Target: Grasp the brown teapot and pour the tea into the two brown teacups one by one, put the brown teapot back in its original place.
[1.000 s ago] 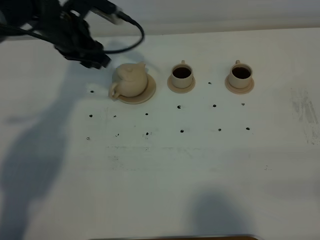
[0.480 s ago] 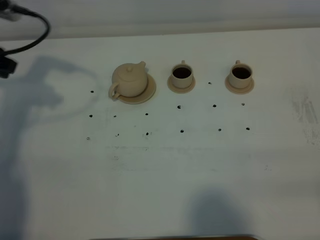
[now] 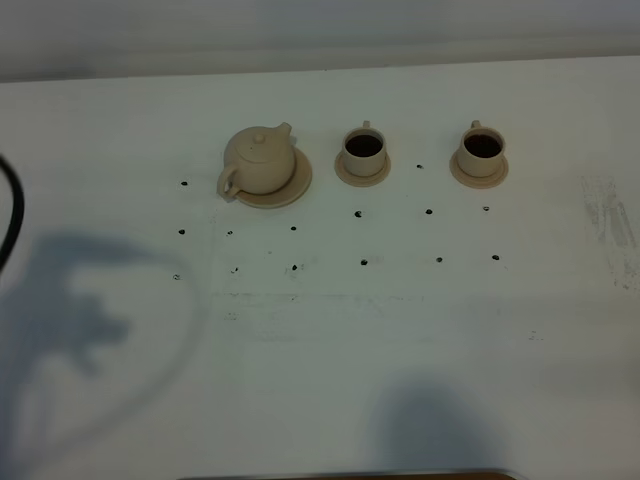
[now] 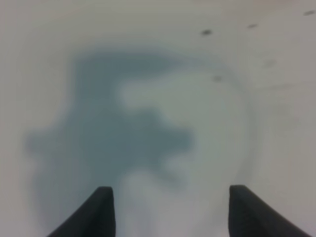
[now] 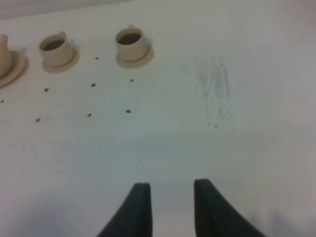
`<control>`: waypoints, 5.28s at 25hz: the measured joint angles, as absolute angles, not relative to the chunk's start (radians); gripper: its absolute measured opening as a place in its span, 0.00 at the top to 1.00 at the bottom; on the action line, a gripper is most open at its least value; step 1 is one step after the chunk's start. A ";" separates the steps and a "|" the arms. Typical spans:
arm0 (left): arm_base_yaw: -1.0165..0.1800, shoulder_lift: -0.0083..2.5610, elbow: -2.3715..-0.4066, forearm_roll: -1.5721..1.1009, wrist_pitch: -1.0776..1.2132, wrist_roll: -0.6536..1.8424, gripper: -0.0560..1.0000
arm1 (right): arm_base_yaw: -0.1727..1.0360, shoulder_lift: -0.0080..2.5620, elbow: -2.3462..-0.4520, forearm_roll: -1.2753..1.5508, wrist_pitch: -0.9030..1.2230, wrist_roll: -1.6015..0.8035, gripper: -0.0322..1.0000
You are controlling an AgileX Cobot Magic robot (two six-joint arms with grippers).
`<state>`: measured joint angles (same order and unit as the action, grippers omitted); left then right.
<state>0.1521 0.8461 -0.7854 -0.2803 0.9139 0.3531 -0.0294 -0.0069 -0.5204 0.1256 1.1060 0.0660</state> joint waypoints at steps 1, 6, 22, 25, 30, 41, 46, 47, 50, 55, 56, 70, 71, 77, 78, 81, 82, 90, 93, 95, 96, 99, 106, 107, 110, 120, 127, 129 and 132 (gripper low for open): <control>0.152 0.788 -0.752 -0.285 0.927 0.353 0.49 | -0.029 -0.007 -0.520 0.126 1.106 0.066 0.75; 0.152 0.540 -0.644 -0.275 1.020 0.307 0.49 | -0.029 -0.007 -0.520 0.126 1.106 0.066 0.75; 0.128 0.115 -0.469 -0.259 1.067 0.242 0.49 | -0.029 -0.007 -0.520 0.126 1.106 0.066 0.75; 0.087 0.063 -0.466 -0.242 1.070 0.219 0.49 | -0.029 -0.007 -0.520 0.126 1.106 0.066 0.75; 0.071 0.009 -0.464 -0.209 1.070 0.195 0.49 | -0.029 -0.007 -0.520 0.126 1.106 0.066 0.75; 0.027 -0.005 -0.462 -0.129 1.069 0.175 0.49 | -0.029 -0.007 -0.520 0.126 1.106 0.066 0.75; 0.016 -0.005 -0.462 -0.116 1.069 0.152 0.49 | -0.029 -0.007 -0.520 0.126 1.106 0.065 0.75; 0.016 -0.005 -0.462 -0.116 1.069 0.141 0.49 | -0.029 -0.007 -0.520 0.126 1.106 0.065 0.75; 0.016 -0.005 -0.462 -0.116 1.069 0.127 0.49 | -0.029 -0.007 -0.520 0.126 1.106 0.065 0.75; 0.016 -0.005 -0.462 -0.115 1.068 0.122 0.49 | -0.029 -0.007 -0.520 0.126 1.106 0.065 0.75; 0.016 -0.005 -0.462 -0.115 1.068 0.122 0.49 | -0.029 -0.007 -0.520 0.126 1.106 0.065 0.75; 0.016 -0.005 -0.462 -0.115 1.068 0.122 0.49 | -0.029 -0.007 -0.520 0.126 1.106 0.065 0.75; 0.016 -0.005 -0.462 -0.115 1.068 0.122 0.49 | -0.029 -0.007 -0.520 0.126 1.106 0.065 0.75; 0.016 -0.005 -0.462 -0.115 1.068 0.122 0.49 | -0.029 -0.007 -0.520 0.126 1.106 0.065 0.75; 0.016 -0.005 -0.462 -0.115 1.068 0.122 0.49 | -0.029 -0.007 -0.520 0.126 1.106 0.065 0.75; 0.016 -0.005 -0.462 -0.115 1.068 0.122 0.49 | -0.029 -0.007 -0.520 0.126 1.106 0.065 0.75; 0.016 -0.005 -0.462 -0.115 1.068 0.122 0.49 | -0.029 -0.007 -0.520 0.126 1.106 0.065 0.75; 0.016 -0.005 -0.462 -0.115 1.068 0.122 0.49 | -0.029 -0.007 -0.520 0.116 1.113 -0.058 0.75; 0.016 -0.005 -0.462 -0.115 1.068 0.122 0.49 | -0.029 -0.007 -0.520 0.132 1.115 -0.113 0.75; 0.016 -0.005 -0.462 -0.115 1.068 0.122 0.49 | -0.029 -0.007 -0.520 0.136 1.116 -0.122 0.75; 0.016 -0.005 -0.462 -0.115 1.068 0.122 0.49 | -0.026 -0.007 -0.520 0.136 1.117 -0.124 0.75; 0.016 -0.005 -0.462 -0.115 1.068 0.122 0.49 | -0.006 -0.007 -0.520 0.137 1.117 -0.129 0.75; 0.016 -0.005 -0.462 -0.115 1.068 0.122 0.49 | 0.006 -0.007 -0.520 0.137 1.117 -0.129 0.75; 0.016 -0.005 -0.462 -0.115 1.068 0.122 0.49 | 0.006 -0.007 -0.520 0.137 1.117 -0.129 0.75; 0.016 -0.005 -0.462 -0.115 1.068 0.122 0.49 | 0.006 -0.007 -0.520 0.137 1.117 -0.129 0.75; 0.016 -0.005 -0.462 -0.115 1.068 0.122 0.49 | 0.006 -0.007 -0.520 0.137 1.117 -0.129 0.75; 0.016 -0.005 -0.462 -0.115 1.068 0.122 0.49 | 0.006 -0.007 -0.520 0.137 1.117 -0.129 0.75; 0.016 -0.005 -0.462 -0.115 1.068 0.122 0.49 | 0.006 -0.007 -0.520 0.137 1.117 -0.129 0.75; 0.016 -0.005 -0.462 -0.115 1.068 0.122 0.49 | 0.006 -0.007 -0.520 0.137 1.117 -0.129 0.75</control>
